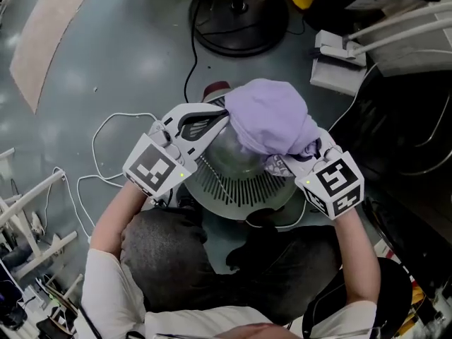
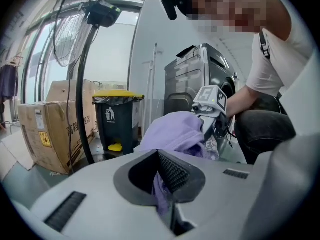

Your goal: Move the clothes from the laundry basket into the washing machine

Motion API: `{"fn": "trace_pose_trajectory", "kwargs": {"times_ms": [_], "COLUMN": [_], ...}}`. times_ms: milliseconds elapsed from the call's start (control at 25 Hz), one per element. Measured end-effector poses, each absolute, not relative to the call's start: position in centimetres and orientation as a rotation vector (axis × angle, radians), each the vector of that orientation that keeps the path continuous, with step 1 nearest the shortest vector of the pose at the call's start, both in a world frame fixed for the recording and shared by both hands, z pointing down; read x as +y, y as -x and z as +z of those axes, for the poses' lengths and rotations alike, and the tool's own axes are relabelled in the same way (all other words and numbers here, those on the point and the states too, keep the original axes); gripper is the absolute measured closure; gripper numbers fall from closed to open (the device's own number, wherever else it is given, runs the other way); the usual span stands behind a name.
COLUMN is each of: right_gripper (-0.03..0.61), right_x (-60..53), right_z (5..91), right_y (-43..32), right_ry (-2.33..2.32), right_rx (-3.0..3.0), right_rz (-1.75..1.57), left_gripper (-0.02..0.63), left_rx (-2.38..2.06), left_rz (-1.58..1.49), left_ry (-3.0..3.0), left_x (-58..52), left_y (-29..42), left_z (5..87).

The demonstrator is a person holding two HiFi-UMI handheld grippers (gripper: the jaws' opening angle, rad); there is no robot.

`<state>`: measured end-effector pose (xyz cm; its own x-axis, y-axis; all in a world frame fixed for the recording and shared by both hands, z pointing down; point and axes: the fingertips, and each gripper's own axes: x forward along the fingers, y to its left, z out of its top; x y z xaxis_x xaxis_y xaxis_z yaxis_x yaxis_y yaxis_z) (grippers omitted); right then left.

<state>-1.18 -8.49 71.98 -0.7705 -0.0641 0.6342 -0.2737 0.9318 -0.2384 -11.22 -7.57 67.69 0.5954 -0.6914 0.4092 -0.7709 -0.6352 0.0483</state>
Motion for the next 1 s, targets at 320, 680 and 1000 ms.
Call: {"fn": "trace_pose_trajectory", "kwargs": {"times_ms": [320, 680, 1000], "right_gripper": [0.393, 0.393, 0.393], "right_x": [-9.8, -11.8, -10.1], "right_z": [66.9, 59.7, 55.5], "right_y": [-1.6, -7.2, -11.9], "right_ry": [-0.415, -0.649, -0.827], "right_rx": [-2.514, -2.594, -2.611], "right_rz": [0.437, 0.347, 0.227], "left_gripper": [0.607, 0.607, 0.607], "left_rx": [-1.103, -1.003, -0.839], "left_rz": [0.558, 0.523, 0.501], "left_ry": [-2.742, -2.816, -2.908], "left_x": [-9.4, -11.0, -10.5], "left_y": [8.8, 4.6, -1.8], "left_z": [62.9, 57.4, 54.1]}}
